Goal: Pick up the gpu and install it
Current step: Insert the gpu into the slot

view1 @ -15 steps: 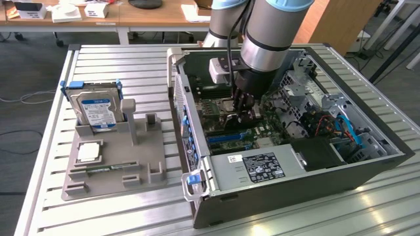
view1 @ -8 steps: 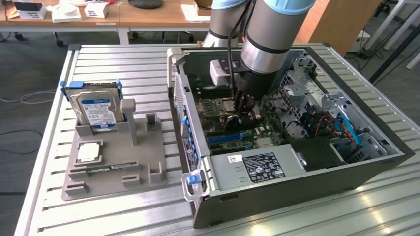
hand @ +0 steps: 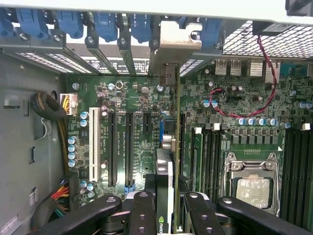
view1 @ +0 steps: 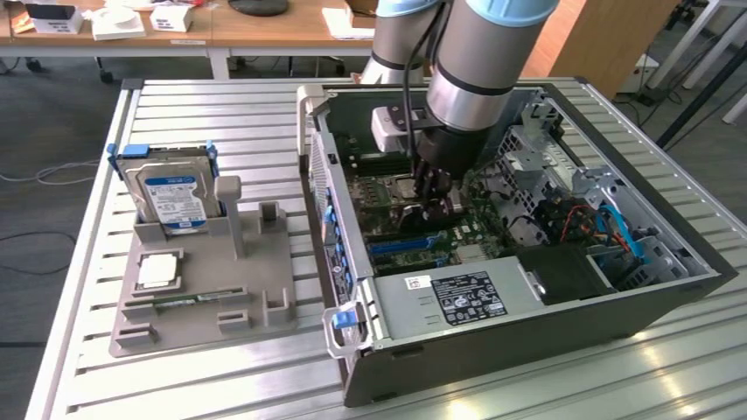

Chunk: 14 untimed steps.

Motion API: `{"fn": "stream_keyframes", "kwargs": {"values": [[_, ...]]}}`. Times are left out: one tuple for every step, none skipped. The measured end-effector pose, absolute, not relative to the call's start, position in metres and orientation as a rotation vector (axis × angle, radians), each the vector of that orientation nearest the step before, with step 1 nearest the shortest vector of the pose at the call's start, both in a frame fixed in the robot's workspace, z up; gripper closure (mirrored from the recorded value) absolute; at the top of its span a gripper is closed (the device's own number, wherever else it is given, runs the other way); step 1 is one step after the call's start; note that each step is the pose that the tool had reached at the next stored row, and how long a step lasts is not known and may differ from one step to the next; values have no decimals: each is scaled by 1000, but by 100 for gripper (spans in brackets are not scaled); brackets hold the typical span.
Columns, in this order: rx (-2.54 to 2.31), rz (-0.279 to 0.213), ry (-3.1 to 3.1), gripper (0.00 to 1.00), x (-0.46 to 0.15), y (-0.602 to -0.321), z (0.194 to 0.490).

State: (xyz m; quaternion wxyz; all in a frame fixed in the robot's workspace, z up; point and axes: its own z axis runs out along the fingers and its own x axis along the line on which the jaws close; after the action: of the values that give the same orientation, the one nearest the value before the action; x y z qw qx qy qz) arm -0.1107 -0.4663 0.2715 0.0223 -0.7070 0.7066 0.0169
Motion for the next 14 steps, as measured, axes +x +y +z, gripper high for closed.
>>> {"fn": "stream_keyframes", "kwargs": {"values": [[-2190, 52, 2189, 73, -111, -466, 271], [-2190, 52, 2189, 73, -111, -466, 271], [-2190, 52, 2189, 73, -112, -466, 271], [-2190, 52, 2189, 73, -112, -466, 271], [-2190, 52, 2189, 73, -112, -465, 271], [-2190, 52, 2188, 73, -112, -465, 270], [-2190, 52, 2188, 73, -112, -465, 270], [-2190, 52, 2189, 73, -113, -465, 269], [-2190, 52, 2189, 73, -113, -465, 269], [-2190, 52, 2189, 73, -113, -465, 268], [-2190, 52, 2189, 73, -113, -465, 268], [-2190, 52, 2189, 73, -113, -465, 267], [-2190, 52, 2189, 73, -113, -465, 267], [-2190, 52, 2189, 73, -113, -465, 266]]}}
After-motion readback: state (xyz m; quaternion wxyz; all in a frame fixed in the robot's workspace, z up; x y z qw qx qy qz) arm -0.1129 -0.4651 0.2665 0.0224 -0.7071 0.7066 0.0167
